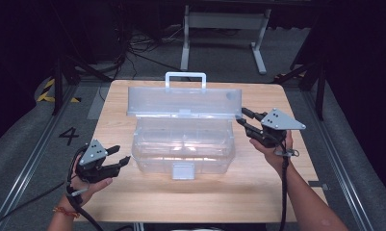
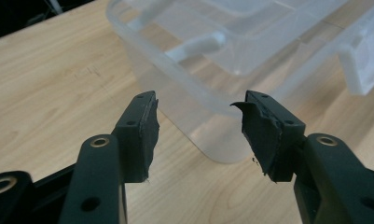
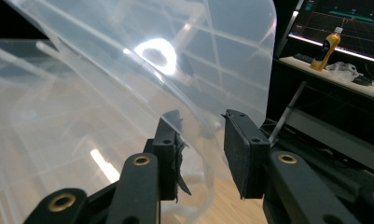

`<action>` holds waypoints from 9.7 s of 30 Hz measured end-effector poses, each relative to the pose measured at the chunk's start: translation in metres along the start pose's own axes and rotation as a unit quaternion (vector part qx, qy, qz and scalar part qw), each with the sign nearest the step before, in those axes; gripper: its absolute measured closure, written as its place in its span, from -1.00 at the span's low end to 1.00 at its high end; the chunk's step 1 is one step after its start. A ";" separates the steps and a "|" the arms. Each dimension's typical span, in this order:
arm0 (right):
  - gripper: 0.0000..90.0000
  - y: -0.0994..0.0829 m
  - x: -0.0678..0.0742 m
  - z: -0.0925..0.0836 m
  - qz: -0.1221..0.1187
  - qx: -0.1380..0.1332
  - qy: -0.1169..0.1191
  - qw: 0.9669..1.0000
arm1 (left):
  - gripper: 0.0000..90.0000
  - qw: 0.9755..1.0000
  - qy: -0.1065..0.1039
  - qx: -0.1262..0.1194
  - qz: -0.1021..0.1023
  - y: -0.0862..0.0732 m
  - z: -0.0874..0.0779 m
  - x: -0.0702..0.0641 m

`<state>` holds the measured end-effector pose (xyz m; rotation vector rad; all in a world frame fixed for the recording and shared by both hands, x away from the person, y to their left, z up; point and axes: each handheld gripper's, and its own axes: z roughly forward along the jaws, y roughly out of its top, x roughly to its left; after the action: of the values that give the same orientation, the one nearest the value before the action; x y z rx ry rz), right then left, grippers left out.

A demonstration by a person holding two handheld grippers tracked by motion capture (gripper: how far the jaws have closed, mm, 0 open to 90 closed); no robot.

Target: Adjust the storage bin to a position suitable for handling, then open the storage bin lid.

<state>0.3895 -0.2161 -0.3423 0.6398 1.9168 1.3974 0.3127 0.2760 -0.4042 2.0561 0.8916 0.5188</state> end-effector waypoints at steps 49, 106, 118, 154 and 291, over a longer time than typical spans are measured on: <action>0.87 0.047 -0.042 0.062 0.030 0.000 -0.109 0.994 | -0.54 0.992 0.047 0.095 -0.075 -0.079 0.022 0.015; 0.85 0.050 -0.088 0.119 0.070 0.053 -0.100 0.991 | -0.57 0.990 0.056 0.091 -0.089 -0.080 0.022 0.012; 0.83 0.041 -0.100 0.139 0.078 0.062 -0.100 0.990 | -0.58 0.991 0.052 0.092 -0.079 -0.079 0.024 0.013; 0.78 0.016 -0.125 0.189 0.086 0.138 -0.094 0.982 | -0.63 0.992 0.034 0.098 -0.065 -0.077 0.025 0.014; 0.44 -0.044 -0.058 -0.003 -0.007 0.194 0.013 0.981 | -0.63 0.992 0.043 0.095 -0.073 -0.080 0.023 0.012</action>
<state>0.4255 -0.2728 -0.3701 0.7878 2.2327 1.0317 0.3025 0.3066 -0.4818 2.1309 1.1712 0.4610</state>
